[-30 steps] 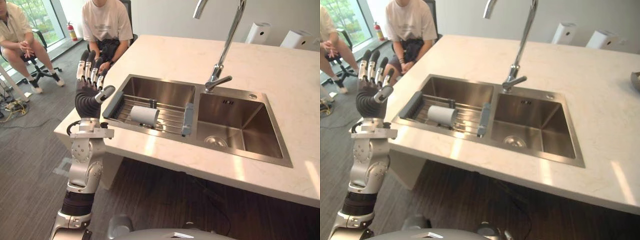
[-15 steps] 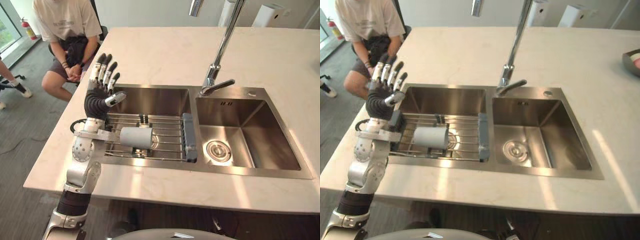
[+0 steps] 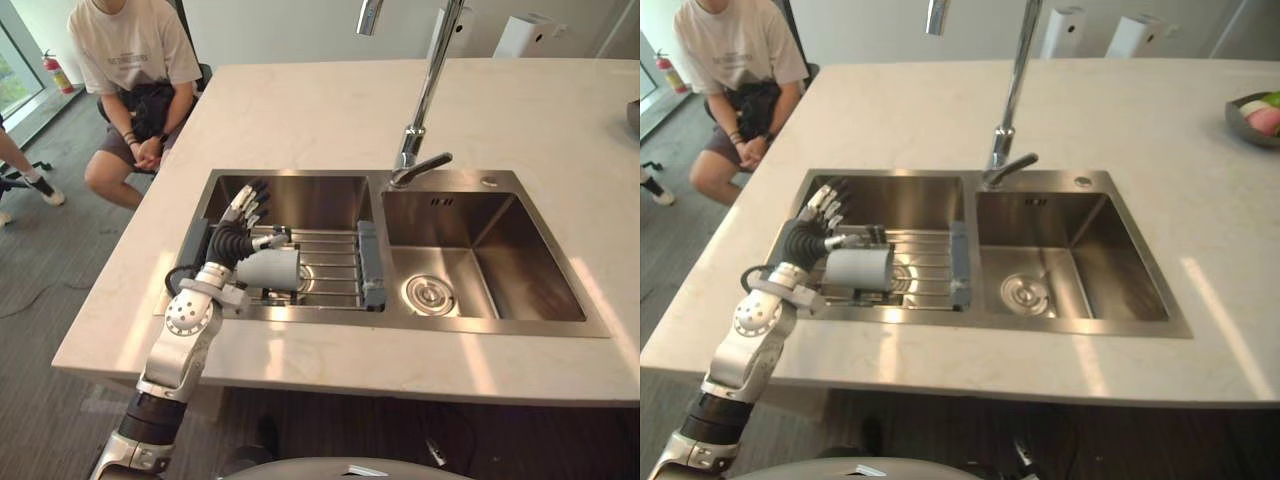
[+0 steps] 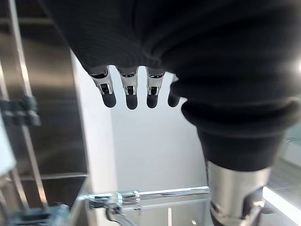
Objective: Walk over to the sink, pick up the cup, carry it to the dishwasher, place the cup inside the dishwasher, then close the dishwasher door
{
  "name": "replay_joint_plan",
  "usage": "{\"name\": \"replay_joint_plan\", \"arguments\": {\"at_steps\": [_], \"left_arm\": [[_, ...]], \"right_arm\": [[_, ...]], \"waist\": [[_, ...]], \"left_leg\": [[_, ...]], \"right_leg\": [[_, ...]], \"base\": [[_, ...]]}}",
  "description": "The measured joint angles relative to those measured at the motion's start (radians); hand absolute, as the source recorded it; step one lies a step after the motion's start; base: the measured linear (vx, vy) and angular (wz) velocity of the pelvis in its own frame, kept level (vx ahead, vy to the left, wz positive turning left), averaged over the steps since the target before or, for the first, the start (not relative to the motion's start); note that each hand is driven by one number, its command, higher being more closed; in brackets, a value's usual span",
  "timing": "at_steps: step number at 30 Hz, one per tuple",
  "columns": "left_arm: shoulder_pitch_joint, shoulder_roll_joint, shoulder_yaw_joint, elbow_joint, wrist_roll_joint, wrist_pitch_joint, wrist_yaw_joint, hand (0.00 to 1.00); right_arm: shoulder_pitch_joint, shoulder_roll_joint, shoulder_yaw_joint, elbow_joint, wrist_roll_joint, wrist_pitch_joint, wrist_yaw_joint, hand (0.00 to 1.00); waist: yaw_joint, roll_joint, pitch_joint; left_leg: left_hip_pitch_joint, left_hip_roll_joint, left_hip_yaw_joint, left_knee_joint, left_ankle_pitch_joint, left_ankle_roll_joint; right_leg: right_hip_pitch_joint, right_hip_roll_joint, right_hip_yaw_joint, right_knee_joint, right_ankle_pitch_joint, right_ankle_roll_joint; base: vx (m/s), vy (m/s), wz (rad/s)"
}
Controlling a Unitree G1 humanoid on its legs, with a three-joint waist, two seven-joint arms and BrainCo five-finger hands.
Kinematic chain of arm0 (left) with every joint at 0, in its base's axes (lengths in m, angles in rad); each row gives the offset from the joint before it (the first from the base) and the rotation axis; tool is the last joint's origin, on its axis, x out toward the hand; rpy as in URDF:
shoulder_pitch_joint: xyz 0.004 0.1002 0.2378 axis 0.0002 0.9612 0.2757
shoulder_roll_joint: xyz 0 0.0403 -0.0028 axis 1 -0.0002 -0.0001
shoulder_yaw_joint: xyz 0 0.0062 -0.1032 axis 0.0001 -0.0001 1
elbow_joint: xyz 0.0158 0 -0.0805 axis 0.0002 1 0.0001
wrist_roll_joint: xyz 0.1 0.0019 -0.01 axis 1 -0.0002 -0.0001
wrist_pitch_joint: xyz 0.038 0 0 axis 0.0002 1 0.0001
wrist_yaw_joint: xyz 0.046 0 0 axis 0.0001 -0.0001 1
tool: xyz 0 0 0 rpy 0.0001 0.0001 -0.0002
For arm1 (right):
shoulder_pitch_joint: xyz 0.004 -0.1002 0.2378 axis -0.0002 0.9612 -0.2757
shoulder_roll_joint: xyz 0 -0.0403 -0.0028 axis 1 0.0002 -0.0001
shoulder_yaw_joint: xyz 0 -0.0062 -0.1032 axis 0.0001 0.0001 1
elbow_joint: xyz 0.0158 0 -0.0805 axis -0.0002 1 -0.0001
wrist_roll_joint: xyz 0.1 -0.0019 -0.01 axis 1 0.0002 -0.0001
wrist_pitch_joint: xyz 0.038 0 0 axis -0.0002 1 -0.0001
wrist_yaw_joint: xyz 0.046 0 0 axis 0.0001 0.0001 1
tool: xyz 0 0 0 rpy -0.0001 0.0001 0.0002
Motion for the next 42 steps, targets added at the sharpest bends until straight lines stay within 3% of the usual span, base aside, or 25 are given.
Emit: {"name": "replay_joint_plan", "arguments": {"at_steps": [3, 7, 10, 15, 26, 35, 42], "left_arm": [[0.034, 0.031, 0.0, 0.0, 0.155, -0.005, 0.014, 0.0], [0.05, 0.108, 0.005, -0.001, 0.372, -0.089, 0.071, 0.0], [0.054, 0.138, 0.006, -0.003, 0.48, -0.129, 0.073, 0.0], [0.064, 0.168, 0.004, -0.003, 0.597, -0.156, 0.069, 0.0], [0.069, 0.234, -0.086, 0.033, 0.775, -0.153, 0.032, 0.0], [0.065, 0.262, -0.124, 0.137, 0.902, -0.102, 0.134, 0.0], [0.028, 0.263, -0.15, 0.169, 0.93, -0.063, 0.132, 0.0]], "right_arm": [[-0.008, 0.002, 0.027, 0.0, -0.001, 0.005, 0.002, 0.0], [-0.037, -0.002, 0.053, 0.001, 0.0, 0.004, 0.006, 0.0], [-0.044, -0.01, 0.073, 0.001, 0.0, 0.005, 0.01, 0.0], [-0.051, -0.027, 0.072, 0.002, 0.0, 0.004, 0.022, 0.0], [-0.055, -0.026, 0.073, 0.002, 0.001, 0.021, 0.023, 0.0], [-0.063, -0.028, 0.089, 0.002, 0.023, 0.046, 0.028, 0.0], [-0.061, -0.031, 0.092, 0.002, 0.023, 0.055, 0.028, 0.0]], "waist": [[0.009, -0.017, 0.004], [0.022, -0.017, 0.001], [0.019, -0.016, 0.002], [0.015, -0.01, 0.007], [0.006, -0.013, 0.022], [-0.014, -0.016, 0.024], [-0.017, -0.016, 0.024]], "left_leg": [[-0.004, -0.004, -0.018, 0.0, 0.004, 0.005], [-0.004, -0.009, -0.024, 0.005, 0.002, 0.003], [-0.002, -0.01, -0.041, 0.005, 0.001, 0.001], [0.0, -0.003, -0.039, 0.0, -0.004, -0.005], [0.002, 0.006, -0.034, 0.0, -0.013, -0.015], [0.013, 0.01, -0.016, 0.0, -0.018, -0.019], [0.02, 0.014, -0.013, -0.001, -0.024, -0.021]], "right_leg": [[0.019, 0.003, -0.026, -0.021, 0.002, -0.001], [0.034, 0.004, -0.042, -0.037, 0.006, 0.005], [0.052, 0.009, -0.056, -0.043, 0.007, 0.008], [0.053, 0.015, -0.054, -0.052, 0.004, 0.002], [0.053, 0.023, -0.05, -0.062, 0.003, -0.001], [0.055, 0.023, -0.042, -0.058, -0.002, -0.009], [0.057, 0.024, -0.037, -0.057, -0.006, -0.016]], "base": [[0.04, -0.035, 0.17], [0.07, -0.05, 0.08], [0.05, -0.059, 0.17], [-0.02, -0.04, -0.03], [-0.02, -0.031, -0.03], [0.01, -0.036, -0.05], [-0.03, -0.022, -0.03]]}}
